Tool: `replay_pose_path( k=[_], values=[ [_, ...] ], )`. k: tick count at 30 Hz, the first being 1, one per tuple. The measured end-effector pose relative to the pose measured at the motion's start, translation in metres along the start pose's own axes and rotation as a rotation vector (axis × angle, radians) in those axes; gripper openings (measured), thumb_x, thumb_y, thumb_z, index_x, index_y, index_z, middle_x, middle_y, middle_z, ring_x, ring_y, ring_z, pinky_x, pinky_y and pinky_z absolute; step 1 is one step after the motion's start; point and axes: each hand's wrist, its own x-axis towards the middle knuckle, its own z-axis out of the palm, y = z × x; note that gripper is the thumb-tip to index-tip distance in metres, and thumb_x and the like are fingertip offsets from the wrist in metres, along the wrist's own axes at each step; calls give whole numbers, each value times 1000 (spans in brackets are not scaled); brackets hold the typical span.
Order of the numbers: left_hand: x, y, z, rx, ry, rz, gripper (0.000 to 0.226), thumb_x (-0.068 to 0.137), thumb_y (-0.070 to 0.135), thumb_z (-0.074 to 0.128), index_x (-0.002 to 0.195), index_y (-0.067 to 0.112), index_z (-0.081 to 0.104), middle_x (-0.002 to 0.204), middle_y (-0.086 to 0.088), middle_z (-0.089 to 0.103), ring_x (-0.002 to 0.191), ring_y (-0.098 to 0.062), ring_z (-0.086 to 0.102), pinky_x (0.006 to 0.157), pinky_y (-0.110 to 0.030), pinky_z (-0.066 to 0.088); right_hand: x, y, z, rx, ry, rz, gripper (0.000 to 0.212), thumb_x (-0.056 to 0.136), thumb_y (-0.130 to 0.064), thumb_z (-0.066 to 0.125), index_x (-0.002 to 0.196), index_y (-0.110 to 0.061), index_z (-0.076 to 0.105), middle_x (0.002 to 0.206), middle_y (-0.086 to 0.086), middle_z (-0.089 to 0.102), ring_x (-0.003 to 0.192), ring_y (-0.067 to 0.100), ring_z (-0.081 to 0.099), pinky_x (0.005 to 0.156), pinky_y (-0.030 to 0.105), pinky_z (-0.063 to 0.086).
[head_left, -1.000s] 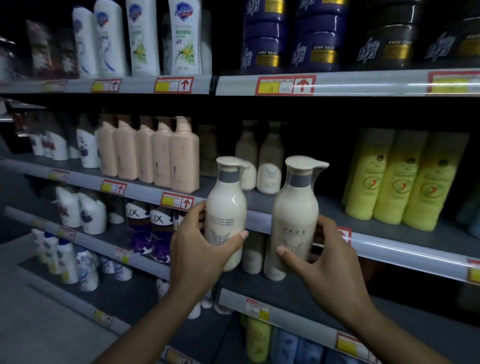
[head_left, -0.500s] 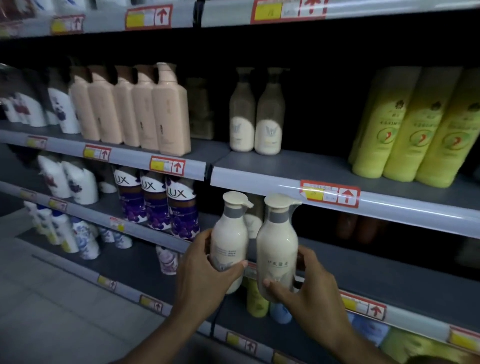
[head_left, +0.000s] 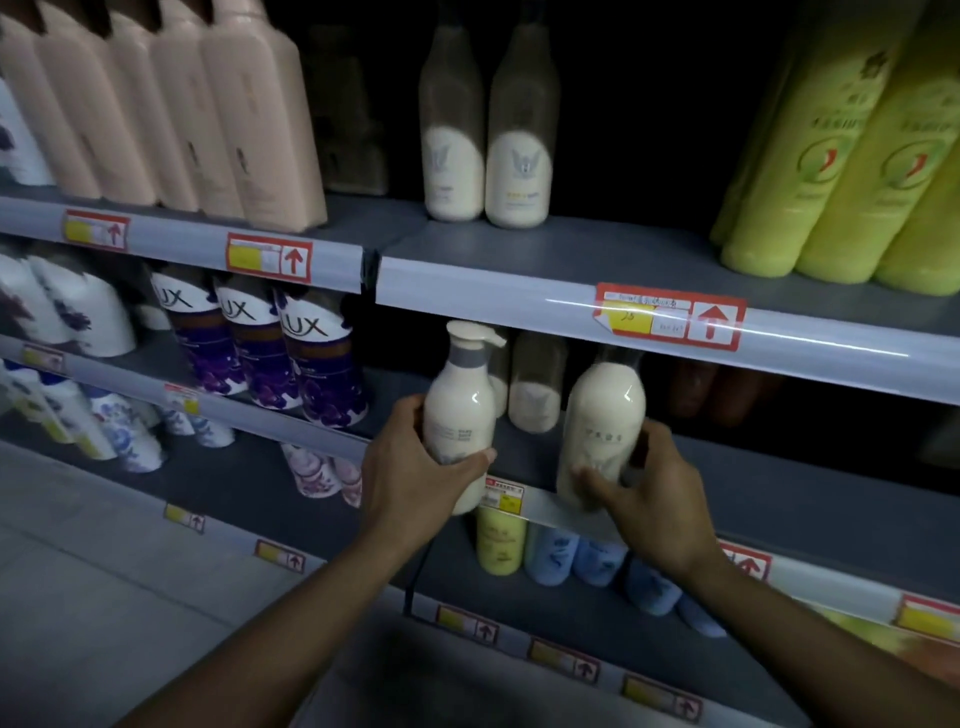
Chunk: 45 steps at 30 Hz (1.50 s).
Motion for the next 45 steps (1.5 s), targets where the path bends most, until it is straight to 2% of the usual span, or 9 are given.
replay_pose_path(
  k=[3,11,17,26,28,30,34,42,45],
  values=[
    [18,3,12,1,23,-6,74,59,47,96,120,35,56,113,13,71,98,-8,70,86,-44,62,23,3,1,-10,33,36,66,78,-39,88,127,-18,49,110,-1,67,99,23,67,77,40,55],
    [46,-4,39,-26,183,-57,83,54,45,99,120,30,52,117,11,67,100,-11,67,84,-38,58,67,15,17,-35,106,171,47,78,-40,88,79,-13,50,85,7,63,77,21,61,63,33,43],
    [65,-18,56,-2,223,-76,88,52,53,97,123,29,52,120,9,66,105,-13,67,86,-42,59,88,35,35,-39,119,154,61,80,-42,86,49,-7,46,49,8,53,47,19,52,50,34,36],
    [75,-29,67,65,184,-62,98,53,53,98,131,23,47,123,6,45,108,-9,53,88,-30,46,99,37,46,-83,54,76,59,87,-49,77,50,-10,51,48,3,54,44,14,53,45,32,29],
    [74,-33,65,95,119,-54,93,59,42,97,134,23,45,125,5,44,111,-12,52,91,-35,50,100,35,45,-109,46,84,57,88,-49,76,51,-14,49,51,0,54,46,12,52,46,27,29],
    [70,-39,62,112,38,-45,94,63,28,91,141,26,39,128,4,44,114,-15,53,93,-44,55,99,32,44,-117,37,87,50,88,-47,77,57,-15,54,59,2,58,54,15,57,47,20,31],
    [67,-46,54,95,-10,-28,98,62,28,87,146,31,37,134,5,51,119,-15,57,96,-48,57,98,30,45,-81,29,88,41,85,-41,82,90,-1,76,92,16,77,86,29,74,71,34,54],
    [67,-49,51,71,30,-48,95,62,27,95,141,30,43,136,5,58,120,-15,61,98,-48,57,99,29,43,-80,26,131,40,83,-40,84,88,-1,76,87,15,76,73,23,70,69,37,58],
    [68,-50,51,64,52,-50,95,62,27,97,141,29,43,137,4,57,121,-16,61,99,-48,57,98,29,42,-77,19,137,39,83,-38,85,84,-1,74,78,10,71,62,14,63,58,27,51]
  ],
)
